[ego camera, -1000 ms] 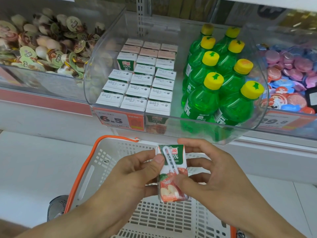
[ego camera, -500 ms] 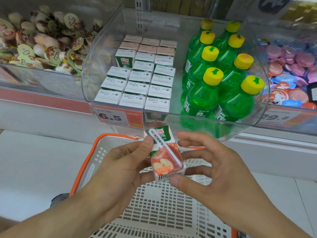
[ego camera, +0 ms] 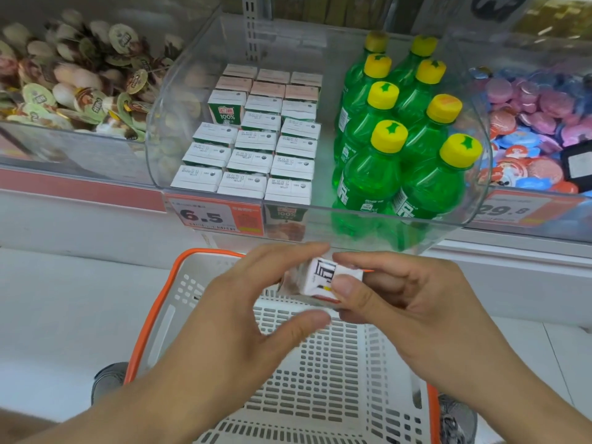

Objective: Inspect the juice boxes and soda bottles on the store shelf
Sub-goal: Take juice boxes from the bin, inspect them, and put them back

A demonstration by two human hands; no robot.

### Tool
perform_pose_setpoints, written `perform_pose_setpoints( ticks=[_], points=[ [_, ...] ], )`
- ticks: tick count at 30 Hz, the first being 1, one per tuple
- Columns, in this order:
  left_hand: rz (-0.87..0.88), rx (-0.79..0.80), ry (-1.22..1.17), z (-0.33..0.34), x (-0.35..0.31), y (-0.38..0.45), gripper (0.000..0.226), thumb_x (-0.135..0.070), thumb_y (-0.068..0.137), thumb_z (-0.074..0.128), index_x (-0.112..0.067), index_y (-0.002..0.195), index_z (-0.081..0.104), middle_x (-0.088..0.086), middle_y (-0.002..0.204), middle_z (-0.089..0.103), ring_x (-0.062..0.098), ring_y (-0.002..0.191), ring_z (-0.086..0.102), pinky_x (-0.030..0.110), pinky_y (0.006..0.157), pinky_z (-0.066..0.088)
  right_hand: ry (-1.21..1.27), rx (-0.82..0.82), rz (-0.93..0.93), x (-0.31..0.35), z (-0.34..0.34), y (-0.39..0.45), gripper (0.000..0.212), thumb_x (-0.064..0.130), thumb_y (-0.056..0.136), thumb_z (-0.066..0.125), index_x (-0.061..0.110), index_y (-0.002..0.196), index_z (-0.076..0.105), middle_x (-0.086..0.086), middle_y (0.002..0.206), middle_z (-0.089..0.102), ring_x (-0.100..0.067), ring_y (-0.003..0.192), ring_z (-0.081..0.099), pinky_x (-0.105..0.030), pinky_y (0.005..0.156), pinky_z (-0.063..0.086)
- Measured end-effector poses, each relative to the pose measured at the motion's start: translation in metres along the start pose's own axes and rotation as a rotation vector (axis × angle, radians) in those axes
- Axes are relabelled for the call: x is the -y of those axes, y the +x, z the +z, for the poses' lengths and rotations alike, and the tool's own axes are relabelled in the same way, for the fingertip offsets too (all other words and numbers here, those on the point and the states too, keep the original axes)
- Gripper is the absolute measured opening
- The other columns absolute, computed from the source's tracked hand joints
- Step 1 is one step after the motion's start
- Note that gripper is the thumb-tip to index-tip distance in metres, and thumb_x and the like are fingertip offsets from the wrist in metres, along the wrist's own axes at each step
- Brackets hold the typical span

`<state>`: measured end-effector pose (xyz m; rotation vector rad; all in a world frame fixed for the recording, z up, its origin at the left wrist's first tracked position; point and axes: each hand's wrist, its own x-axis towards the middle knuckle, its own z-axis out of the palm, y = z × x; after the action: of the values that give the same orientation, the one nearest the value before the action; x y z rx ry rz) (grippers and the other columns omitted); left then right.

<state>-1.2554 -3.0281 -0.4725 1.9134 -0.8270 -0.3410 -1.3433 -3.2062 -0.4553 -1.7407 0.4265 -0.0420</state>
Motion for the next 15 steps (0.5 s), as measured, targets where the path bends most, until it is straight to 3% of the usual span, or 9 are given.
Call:
perform_pose_setpoints(
  ticks=[2,6,10,15],
  points=[
    [-0.065,-0.062,-0.157,0.0017,-0.0001,0.0008,0.041,-0.035,0.076,0.078,-0.048,0.112,0.063,-0.025,0.113,0.066,0.0,0.109,0.064,0.008,0.092,0.046,0.001,0.005,-0.01,0.0011,0.0007,-0.0018,0.042,0.048,0.065,0.073,0.033,0.104,0.074,0.01,0.084,0.079,-0.017,0.08,0.076,-0.041,0.083,0.061],
    [-0.124,-0.092,-0.286,0.0013,0.0009,0.0025,0.033,-0.022,0.072,0.077,-0.038,0.1,0.068,-0.015,0.106,0.071,0.007,0.113,0.063,0.02,0.094,0.052,0.022,0.03,-0.006,0.0043,-0.0042,-0.003,0.044,0.038,0.066,0.076,0.03,0.109,0.072,0.016,0.096,0.078,-0.009,0.085,0.075,-0.023,0.082,0.059],
    [-0.117,-0.091,-0.349,0.002,0.0017,0.0018,0.033,-0.019,0.073,0.079,-0.036,0.099,0.068,-0.011,0.106,0.072,0.011,0.114,0.063,0.028,0.094,0.054,-0.049,0.064,-0.011,0.0038,-0.005,-0.0051,0.041,0.018,0.075,0.083,0.037,0.109,0.072,0.018,0.105,0.075,-0.008,0.091,0.072,-0.029,0.084,0.06],
    [-0.11,-0.111,-0.377,0.0036,0.0005,0.002,0.035,-0.016,0.071,0.074,-0.034,0.1,0.068,-0.009,0.105,0.072,0.013,0.112,0.065,0.029,0.092,0.056,-0.112,0.026,-0.016,0.0002,-0.0055,-0.0052,0.052,0.012,0.073,0.085,0.041,0.113,0.068,0.019,0.108,0.073,-0.007,0.096,0.07,-0.032,0.085,0.06]
  ],
)
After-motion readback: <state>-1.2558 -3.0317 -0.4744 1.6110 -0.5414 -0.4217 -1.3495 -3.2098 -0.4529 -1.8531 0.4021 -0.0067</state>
